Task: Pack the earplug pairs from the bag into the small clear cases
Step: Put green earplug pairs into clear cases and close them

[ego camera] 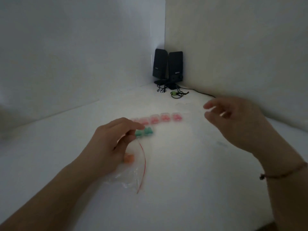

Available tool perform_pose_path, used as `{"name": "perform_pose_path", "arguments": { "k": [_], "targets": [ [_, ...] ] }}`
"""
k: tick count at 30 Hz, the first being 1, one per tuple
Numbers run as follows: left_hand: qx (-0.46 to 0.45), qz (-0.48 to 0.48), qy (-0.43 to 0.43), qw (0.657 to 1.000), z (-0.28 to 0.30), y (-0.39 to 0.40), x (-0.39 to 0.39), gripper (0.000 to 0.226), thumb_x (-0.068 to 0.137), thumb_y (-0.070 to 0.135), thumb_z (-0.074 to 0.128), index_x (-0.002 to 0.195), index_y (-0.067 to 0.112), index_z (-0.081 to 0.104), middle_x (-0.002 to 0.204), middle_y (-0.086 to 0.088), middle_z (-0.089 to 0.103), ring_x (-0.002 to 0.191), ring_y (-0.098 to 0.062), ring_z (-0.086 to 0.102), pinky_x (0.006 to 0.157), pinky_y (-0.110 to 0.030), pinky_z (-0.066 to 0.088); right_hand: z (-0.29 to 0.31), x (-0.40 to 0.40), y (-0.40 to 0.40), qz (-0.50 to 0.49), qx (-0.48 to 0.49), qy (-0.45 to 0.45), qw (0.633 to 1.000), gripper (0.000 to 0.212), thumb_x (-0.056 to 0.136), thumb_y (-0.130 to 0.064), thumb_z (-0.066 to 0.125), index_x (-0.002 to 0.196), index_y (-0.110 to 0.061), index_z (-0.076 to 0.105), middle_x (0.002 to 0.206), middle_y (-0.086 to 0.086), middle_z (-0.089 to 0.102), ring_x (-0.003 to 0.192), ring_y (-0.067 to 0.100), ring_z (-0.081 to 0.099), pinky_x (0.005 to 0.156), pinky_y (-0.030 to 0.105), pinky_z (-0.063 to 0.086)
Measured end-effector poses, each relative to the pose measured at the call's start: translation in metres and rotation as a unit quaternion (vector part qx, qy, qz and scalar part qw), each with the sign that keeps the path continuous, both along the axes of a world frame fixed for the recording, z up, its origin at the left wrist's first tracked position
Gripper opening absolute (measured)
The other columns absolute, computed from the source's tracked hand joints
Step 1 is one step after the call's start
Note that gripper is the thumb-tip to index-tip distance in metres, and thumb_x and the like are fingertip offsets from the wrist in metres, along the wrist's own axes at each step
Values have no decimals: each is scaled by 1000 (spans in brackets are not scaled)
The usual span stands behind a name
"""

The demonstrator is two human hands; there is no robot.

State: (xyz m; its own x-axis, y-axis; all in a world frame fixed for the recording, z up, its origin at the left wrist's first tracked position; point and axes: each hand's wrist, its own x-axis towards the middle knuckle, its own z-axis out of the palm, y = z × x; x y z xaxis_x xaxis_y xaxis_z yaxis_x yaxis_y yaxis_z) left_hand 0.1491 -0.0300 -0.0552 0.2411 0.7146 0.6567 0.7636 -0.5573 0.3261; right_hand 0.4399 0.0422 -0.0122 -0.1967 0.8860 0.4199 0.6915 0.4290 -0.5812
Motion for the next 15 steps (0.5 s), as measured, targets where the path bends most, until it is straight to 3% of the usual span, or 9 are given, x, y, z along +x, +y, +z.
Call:
{"name": "perform_pose_path", "arguments": {
  "k": [2, 4, 6, 10, 15],
  "targets": [
    [-5, -22, 4, 1000, 0, -1, 4, 27, 86, 1, 55, 104, 15, 70, 91, 22, 58, 83, -4, 58, 74, -18, 44, -23, 18, -11, -39, -40, -102, 993, 26, 84, -46, 59, 109, -40, 58, 98, -19, 62, 74, -1, 57, 71, 21, 43],
    [-6, -36, 22, 999, -2, -2, 8, 28, 88, 2, 51, 105, 14, 69, 99, 30, 54, 87, 0, 55, 78, -16, 41, -43, 28, -18, -54, -98, -137, 984, 45, 85, -48, 61, 127, -37, 49, 119, -14, 55, 99, 6, 53, 89, 28, 44],
    [6, -44, 55, 997, -3, -4, 15, 28, 91, 6, 46, 105, 13, 69, 102, 19, 59, 91, -8, 56, 82, -23, 43, -56, 34, -22, -53, -136, -139, 979, 59, 82, -50, 65, 135, -38, 41, 129, -11, 49, 116, 12, 47, 100, 32, 41],
    [32, -29, 104, 994, -5, -6, 29, 31, 91, 10, 42, 102, 12, 70, 90, 4, 67, 86, -9, 54, 81, -31, 40, -68, 35, -22, -53, -105, -143, 983, 65, 80, -50, 69, 136, -37, 40, 113, -15, 49, 107, 7, 42, 92, 25, 37],
    [52, 19, 89, 994, -12, -7, 38, 30, 90, 24, 53, 109, 12, 72, 76, 6, 66, 73, -7, 49, 75, -19, 39, -67, 40, -27, -54, -68, -119, 989, 44, 84, -41, 68, 124, -37, 50, 106, -17, 54, 95, 4, 48, 87, 22, 39]
  ]
}}
